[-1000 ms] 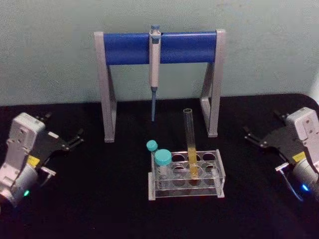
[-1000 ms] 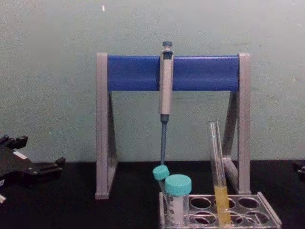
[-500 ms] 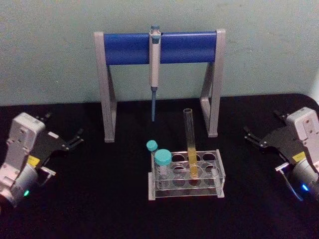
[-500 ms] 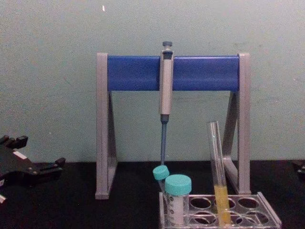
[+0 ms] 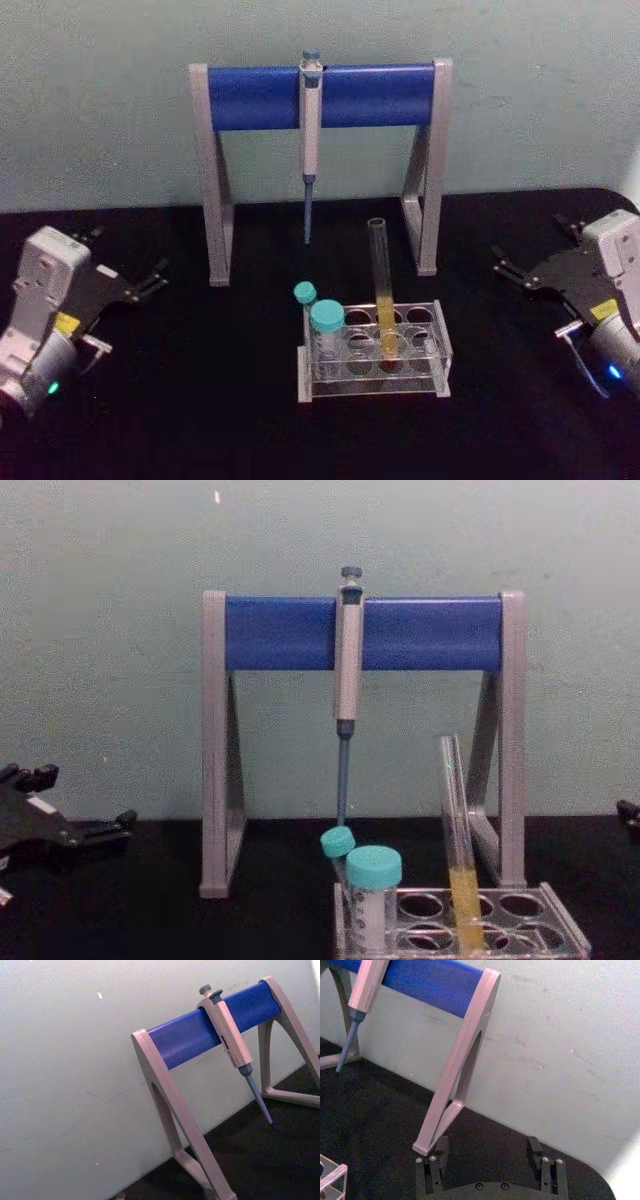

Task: Pick up the test tube from the test tube rack, shake it, then place it back into the test tube rack.

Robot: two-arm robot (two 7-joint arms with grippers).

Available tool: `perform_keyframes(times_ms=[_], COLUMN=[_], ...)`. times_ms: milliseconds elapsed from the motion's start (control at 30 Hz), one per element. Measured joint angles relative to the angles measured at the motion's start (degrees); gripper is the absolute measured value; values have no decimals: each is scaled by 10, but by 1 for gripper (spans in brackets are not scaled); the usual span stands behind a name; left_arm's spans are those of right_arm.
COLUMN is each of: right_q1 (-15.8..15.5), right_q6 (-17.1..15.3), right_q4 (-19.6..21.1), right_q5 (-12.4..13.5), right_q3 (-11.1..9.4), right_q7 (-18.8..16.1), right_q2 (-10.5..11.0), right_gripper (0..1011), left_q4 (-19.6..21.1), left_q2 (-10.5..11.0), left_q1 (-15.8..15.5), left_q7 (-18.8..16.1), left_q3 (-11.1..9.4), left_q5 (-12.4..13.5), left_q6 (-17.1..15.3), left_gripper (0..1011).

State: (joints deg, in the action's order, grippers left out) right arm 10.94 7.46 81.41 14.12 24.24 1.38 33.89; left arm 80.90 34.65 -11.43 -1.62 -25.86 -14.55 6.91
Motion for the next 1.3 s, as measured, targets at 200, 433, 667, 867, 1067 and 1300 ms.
perform_keyframes(times_ms=[200,433,667,867,1067,1300], right_q1=[-8,-15,-20,-21,-18,-5], right_q6=[15,39,52,55,50,16], right_q4=[8,26,48,65,71,74], right_q5=[9,27,43,54,66,85], right_q3=[-15,-26,-28,-24,-19,-11], right_q7=[-17,-55,-99,-141,-174,-213], right_q2=[-3,-5,-4,-7,-16,-30], right_gripper=[1000,1000,1000,1000,1000,1000], left_q4=[0,0,0,0,0,0], left_q2=[0,0,0,0,0,0], left_q1=[0,0,0,0,0,0], left_q7=[0,0,0,0,0,0], left_q3=[0,0,0,0,0,0], left_q5=[0,0,0,0,0,0], left_q6=[0,0,0,0,0,0], left_gripper=[1001,1001,1001,1001,1001,1001])
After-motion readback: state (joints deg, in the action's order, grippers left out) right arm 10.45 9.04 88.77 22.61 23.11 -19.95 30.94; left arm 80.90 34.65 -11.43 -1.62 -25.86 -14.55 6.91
